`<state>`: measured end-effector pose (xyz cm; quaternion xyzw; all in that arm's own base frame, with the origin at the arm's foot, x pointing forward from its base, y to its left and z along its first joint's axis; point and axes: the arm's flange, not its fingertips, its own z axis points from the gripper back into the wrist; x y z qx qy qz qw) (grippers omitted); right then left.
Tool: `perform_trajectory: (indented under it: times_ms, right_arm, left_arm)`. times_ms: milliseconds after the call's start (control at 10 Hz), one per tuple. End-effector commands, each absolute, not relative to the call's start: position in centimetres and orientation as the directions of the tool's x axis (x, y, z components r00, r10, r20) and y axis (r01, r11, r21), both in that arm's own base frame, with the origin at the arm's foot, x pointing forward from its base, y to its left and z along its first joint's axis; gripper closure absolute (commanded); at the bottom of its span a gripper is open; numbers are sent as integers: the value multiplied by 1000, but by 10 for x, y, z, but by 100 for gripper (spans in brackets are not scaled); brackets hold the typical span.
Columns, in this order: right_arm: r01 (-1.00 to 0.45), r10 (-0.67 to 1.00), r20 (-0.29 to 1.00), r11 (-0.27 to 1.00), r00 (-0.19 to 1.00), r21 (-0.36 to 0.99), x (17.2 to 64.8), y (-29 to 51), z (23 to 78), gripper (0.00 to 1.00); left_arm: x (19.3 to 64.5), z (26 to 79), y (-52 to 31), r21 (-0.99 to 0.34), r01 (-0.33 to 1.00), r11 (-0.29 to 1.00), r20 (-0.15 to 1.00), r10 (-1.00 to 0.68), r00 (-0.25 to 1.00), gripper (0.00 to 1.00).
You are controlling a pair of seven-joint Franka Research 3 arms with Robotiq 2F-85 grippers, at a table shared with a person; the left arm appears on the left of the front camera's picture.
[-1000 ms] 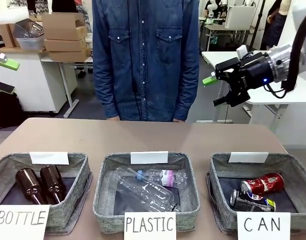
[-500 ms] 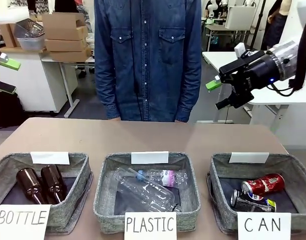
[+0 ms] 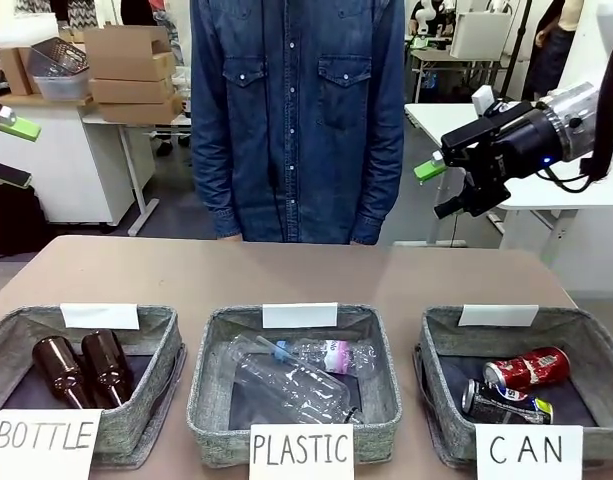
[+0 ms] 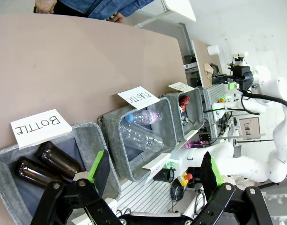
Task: Sort the can waste into the basket.
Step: Pick up the can waste from the table and place it in the right Fabric basket.
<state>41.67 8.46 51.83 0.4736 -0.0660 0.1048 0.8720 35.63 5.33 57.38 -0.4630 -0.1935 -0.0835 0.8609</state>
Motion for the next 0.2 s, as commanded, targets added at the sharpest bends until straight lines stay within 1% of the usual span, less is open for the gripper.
perform_trajectory:
  times_ms: [0,100]
  right_arm:
    - [-265,136,227,530,964,806,419,83,520,0]
    - [-265,136,227,530,964,806,419,83,520,0]
  left_arm:
    - [356,575,53,-762,340,551,422,24,906,0]
    - [356,575,53,-762,340,551,422,24,906,0]
